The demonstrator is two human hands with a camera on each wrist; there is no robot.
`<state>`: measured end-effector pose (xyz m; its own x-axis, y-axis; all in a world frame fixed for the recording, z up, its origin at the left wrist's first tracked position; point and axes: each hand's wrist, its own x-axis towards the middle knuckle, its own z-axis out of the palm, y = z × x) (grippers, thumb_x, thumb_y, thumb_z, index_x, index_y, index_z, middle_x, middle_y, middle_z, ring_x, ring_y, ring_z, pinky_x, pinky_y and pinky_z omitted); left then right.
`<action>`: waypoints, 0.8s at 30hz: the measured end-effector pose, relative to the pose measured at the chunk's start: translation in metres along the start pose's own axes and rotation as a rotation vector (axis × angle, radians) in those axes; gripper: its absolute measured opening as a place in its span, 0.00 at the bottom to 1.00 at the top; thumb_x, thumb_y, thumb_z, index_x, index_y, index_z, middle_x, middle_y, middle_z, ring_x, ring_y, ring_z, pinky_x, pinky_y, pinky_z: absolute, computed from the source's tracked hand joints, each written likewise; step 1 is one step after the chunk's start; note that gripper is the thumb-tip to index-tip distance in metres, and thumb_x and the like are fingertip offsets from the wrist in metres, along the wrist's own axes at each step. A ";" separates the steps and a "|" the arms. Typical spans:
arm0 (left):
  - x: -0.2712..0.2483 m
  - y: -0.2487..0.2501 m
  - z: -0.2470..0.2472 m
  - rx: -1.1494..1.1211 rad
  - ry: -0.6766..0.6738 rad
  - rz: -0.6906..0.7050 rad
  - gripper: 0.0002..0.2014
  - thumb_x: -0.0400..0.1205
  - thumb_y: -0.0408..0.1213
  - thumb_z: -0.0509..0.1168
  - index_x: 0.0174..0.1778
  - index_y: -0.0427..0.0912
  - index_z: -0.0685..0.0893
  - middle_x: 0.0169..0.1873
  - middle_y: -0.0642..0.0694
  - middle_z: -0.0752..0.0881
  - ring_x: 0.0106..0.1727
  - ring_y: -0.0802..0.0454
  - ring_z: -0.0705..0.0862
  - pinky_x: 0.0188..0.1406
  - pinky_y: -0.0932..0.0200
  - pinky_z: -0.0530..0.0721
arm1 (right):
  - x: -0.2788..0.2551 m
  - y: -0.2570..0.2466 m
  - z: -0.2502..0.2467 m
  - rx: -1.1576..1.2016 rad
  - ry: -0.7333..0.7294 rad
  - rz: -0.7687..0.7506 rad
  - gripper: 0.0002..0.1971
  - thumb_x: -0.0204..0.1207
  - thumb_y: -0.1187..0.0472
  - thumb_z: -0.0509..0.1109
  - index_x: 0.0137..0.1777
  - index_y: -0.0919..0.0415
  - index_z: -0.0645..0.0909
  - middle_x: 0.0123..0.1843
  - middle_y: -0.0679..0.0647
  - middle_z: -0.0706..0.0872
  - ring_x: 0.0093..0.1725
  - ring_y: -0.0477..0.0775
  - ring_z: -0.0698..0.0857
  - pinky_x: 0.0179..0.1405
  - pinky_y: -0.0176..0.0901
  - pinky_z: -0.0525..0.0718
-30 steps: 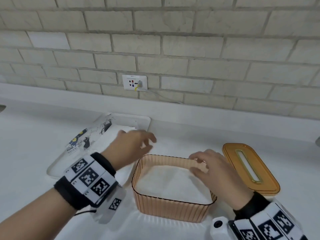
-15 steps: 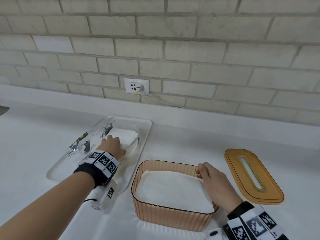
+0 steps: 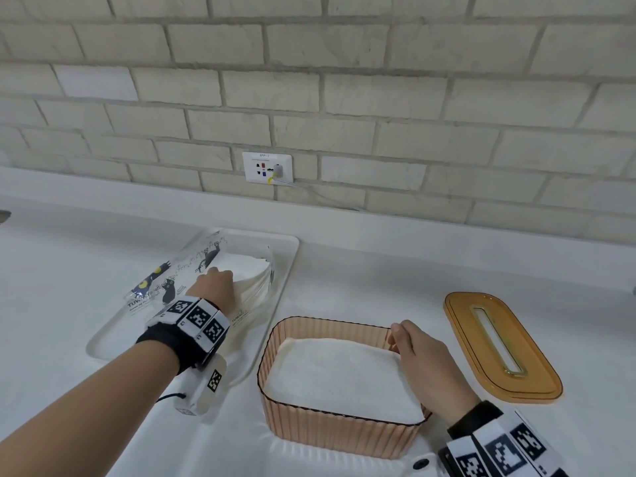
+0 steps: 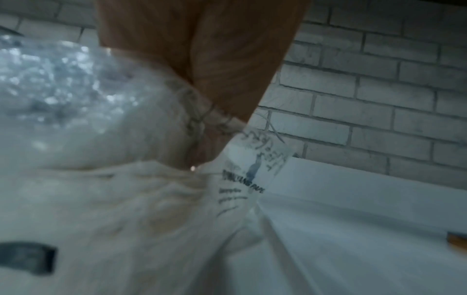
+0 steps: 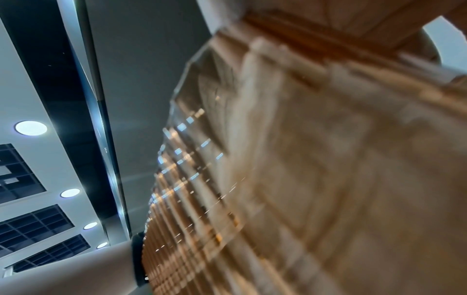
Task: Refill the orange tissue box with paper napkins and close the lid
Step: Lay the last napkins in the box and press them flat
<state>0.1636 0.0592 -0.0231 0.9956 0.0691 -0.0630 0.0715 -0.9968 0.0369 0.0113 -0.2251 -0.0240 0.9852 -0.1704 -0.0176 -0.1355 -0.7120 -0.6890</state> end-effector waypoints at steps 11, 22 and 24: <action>-0.064 0.017 -0.089 -0.153 0.486 0.177 0.08 0.83 0.31 0.57 0.55 0.37 0.78 0.49 0.42 0.84 0.45 0.39 0.82 0.34 0.55 0.72 | -0.022 -0.038 -0.030 0.006 -0.010 -0.098 0.22 0.78 0.38 0.46 0.69 0.43 0.65 0.55 0.35 0.76 0.59 0.39 0.74 0.56 0.36 0.72; -0.105 0.048 -0.054 -0.332 0.374 1.090 0.10 0.77 0.44 0.61 0.51 0.52 0.84 0.53 0.53 0.84 0.54 0.57 0.80 0.46 0.56 0.84 | 0.012 -0.068 -0.057 1.096 -0.274 0.258 0.27 0.80 0.64 0.64 0.78 0.58 0.61 0.66 0.67 0.80 0.52 0.69 0.86 0.38 0.60 0.89; -0.101 0.046 -0.043 -0.442 0.335 1.096 0.11 0.77 0.52 0.66 0.53 0.56 0.84 0.64 0.54 0.79 0.68 0.58 0.73 0.64 0.53 0.78 | 0.012 -0.063 -0.057 1.027 -0.205 0.247 0.35 0.78 0.72 0.63 0.81 0.50 0.55 0.66 0.63 0.81 0.50 0.61 0.85 0.36 0.55 0.87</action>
<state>0.0690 0.0084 0.0280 0.5039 -0.7240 0.4711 -0.8633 -0.4396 0.2479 0.0260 -0.2212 0.0601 0.9544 -0.0458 -0.2950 -0.2743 0.2551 -0.9272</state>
